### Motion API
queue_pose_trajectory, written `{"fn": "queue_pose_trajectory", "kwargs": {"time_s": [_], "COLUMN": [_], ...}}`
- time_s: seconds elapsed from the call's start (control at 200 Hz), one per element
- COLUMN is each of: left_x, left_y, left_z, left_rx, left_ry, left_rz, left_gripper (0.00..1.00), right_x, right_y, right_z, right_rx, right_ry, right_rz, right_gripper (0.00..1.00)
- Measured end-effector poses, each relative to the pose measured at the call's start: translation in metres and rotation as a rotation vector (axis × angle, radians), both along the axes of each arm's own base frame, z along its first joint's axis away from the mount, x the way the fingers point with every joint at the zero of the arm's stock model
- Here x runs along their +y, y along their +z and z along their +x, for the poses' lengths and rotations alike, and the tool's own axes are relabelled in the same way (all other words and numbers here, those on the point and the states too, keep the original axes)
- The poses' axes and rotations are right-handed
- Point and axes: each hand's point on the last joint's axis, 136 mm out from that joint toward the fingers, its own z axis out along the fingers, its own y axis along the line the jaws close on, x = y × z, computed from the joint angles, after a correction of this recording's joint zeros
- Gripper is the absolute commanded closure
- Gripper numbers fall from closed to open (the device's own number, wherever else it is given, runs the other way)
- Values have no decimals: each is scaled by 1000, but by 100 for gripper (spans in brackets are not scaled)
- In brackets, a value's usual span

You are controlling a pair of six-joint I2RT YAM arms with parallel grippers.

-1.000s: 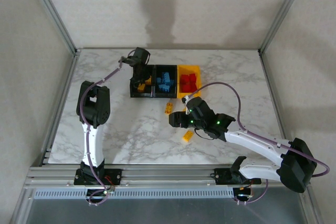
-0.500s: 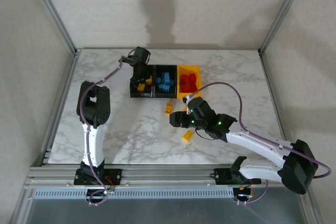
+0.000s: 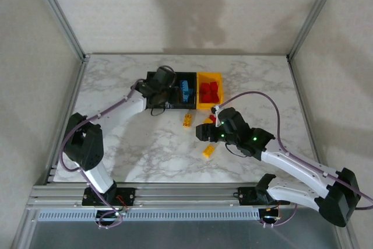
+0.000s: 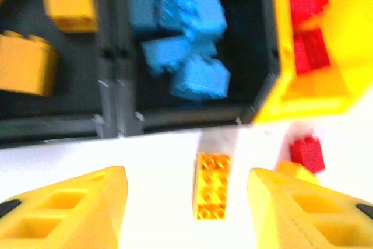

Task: Sort the legos into containers by color
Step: Place the lego in the container, then pick up the lego from the center of the table.

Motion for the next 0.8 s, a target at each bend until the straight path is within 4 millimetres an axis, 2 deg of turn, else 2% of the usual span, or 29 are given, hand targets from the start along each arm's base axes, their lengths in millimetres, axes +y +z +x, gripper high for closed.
{"fn": "queue_pose_trajectory", "kwargs": {"time_s": [0.155,0.26,0.36,0.451,0.711,0.766,0.801], "left_x": [-24,-32,-38,-42,-50,-51,-52], "left_y": [-32,-48,-58,-69,-107,-112,-115], "left_z": [-34,-49,-50,-49,-45,-44,-44], "left_rx": [48,74,75,76,105,106,105], "left_ry": [-121,-156,-165,-165,-160,-159,-158], "left_rz": [15,33,47,67,158,175,186], "left_gripper": [38,37,35,35,37,40,45], "right_x": [-17,-22,-27,-29,-29,-29,-29], "right_y": [10,-2,-23,-33,-33,-33,-33], "right_z": [-6,-11,-16,-19,-19,-19,-19], "right_rx": [-29,-8,37,61,63,63,63], "right_ry": [-16,-25,-35,-39,-42,-43,-43], "right_rz": [50,45,22,13,15,15,15], "right_gripper": [29,30,30,30,30,30,30]}}
